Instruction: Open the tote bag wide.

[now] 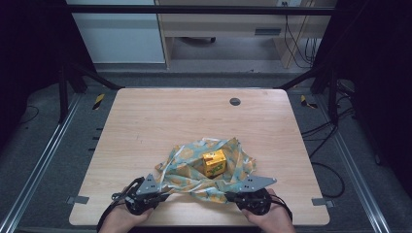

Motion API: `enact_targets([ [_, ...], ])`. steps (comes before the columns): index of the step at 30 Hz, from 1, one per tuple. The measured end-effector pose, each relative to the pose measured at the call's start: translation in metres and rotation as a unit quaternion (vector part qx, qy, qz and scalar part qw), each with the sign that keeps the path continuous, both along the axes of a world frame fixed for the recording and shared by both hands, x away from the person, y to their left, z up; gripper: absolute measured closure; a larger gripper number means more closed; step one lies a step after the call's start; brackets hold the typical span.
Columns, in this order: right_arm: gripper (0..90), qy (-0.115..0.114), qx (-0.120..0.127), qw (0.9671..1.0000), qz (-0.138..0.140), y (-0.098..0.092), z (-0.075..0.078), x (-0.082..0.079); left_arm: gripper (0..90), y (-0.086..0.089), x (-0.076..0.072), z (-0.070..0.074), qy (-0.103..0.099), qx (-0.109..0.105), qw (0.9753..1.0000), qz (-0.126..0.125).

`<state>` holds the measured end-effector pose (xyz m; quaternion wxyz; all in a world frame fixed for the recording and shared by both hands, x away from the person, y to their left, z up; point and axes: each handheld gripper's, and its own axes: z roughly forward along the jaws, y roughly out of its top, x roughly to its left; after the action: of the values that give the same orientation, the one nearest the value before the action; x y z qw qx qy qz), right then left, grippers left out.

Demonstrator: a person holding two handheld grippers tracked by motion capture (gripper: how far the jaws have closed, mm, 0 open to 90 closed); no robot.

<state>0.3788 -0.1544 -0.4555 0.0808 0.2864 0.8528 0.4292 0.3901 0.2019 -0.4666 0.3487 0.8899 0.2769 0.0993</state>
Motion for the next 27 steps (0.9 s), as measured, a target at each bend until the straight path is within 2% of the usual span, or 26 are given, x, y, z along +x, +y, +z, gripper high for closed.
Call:
enact_targets([
  [3, 86.1, 0.0, 0.003, 1.0, -0.002, -0.001, 0.0, 0.0, 72.4, 0.001, -0.004, 0.007, -0.018, -0.025, 0.9995, 0.006],
  [6, 82.3, -0.003, 0.004, 1.0, 0.0, 0.0, 0.002, -0.001, 58.5, 0.0, -0.008, 0.016, -0.031, -0.039, 0.9987, 0.007],
  [8, 79.0, -0.006, 0.003, 1.0, -0.001, 0.0, 0.004, -0.003, 56.1, -0.001, -0.011, 0.022, -0.037, -0.05, 0.9981, 0.002],
  [11, 77.1, -0.011, 0.006, 0.9999, -0.002, 0.0, 0.009, -0.005, 52.0, -0.002, -0.012, 0.03, -0.044, -0.053, 0.9976, 0.003],
  [14, 73.3, -0.016, 0.008, 0.9998, -0.008, -0.003, 0.015, -0.008, 50.4, -0.004, -0.012, 0.04, -0.051, -0.06, 0.9969, 0.0],
  [19, 72.0, -0.019, 0.016, 0.9996, -0.013, -0.008, 0.02, -0.012, 49.8, -0.011, -0.011, 0.055, -0.068, -0.065, 0.9956, -0.006],
  [24, 68.0, -0.029, 0.02, 0.9992, -0.018, -0.008, 0.025, -0.014, 49.5, -0.018, 0.003, 0.067, -0.087, -0.068, 0.9938, 0.007],
  [27, 65.3, -0.037, 0.025, 0.9987, -0.026, -0.009, 0.03, -0.014, 48.9, -0.026, 0.018, 0.072, -0.107, -0.053, 0.9927, 0.018],
])
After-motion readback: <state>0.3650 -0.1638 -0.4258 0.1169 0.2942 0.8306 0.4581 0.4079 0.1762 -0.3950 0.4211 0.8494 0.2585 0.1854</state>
